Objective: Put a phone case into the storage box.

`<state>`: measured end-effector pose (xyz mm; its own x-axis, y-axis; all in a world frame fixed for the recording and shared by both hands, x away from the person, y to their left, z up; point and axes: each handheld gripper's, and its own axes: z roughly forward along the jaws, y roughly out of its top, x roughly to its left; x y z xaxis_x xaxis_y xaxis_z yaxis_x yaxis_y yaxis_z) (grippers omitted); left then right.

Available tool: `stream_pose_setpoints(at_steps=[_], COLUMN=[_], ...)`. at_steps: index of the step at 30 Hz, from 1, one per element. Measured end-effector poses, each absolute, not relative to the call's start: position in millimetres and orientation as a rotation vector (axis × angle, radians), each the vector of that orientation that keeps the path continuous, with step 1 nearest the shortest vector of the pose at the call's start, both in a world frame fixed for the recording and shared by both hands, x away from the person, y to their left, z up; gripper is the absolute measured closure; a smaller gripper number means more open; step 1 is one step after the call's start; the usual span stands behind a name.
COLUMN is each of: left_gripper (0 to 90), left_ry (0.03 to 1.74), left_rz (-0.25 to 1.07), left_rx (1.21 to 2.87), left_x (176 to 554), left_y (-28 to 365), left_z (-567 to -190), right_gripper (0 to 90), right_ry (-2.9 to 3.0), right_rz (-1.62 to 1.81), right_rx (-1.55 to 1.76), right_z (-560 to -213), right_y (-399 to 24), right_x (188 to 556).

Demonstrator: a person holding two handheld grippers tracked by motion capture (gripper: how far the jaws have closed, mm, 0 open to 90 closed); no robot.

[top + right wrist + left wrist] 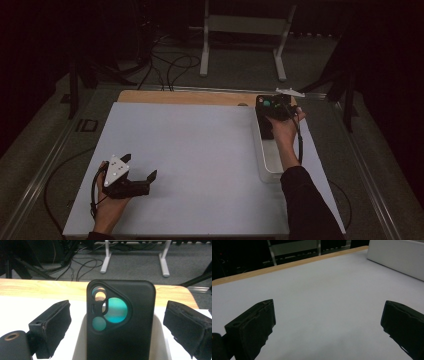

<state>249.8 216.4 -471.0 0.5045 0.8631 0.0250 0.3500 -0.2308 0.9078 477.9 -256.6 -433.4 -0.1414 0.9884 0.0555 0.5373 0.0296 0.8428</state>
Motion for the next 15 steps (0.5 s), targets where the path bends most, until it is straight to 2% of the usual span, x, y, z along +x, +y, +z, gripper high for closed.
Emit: stream_pose_setpoints(at_steps=[15], left_gripper=[0.3], left_ry=[1.013], left_rz=[0.673], left_rx=[1.812], left_x=[250], left_y=[216], left_z=[-471], right_gripper=[7.4], right_ry=[1.785], right_rz=[1.051], right_rx=[1.474], right_z=[-426], right_y=[-260], right_x=[464])
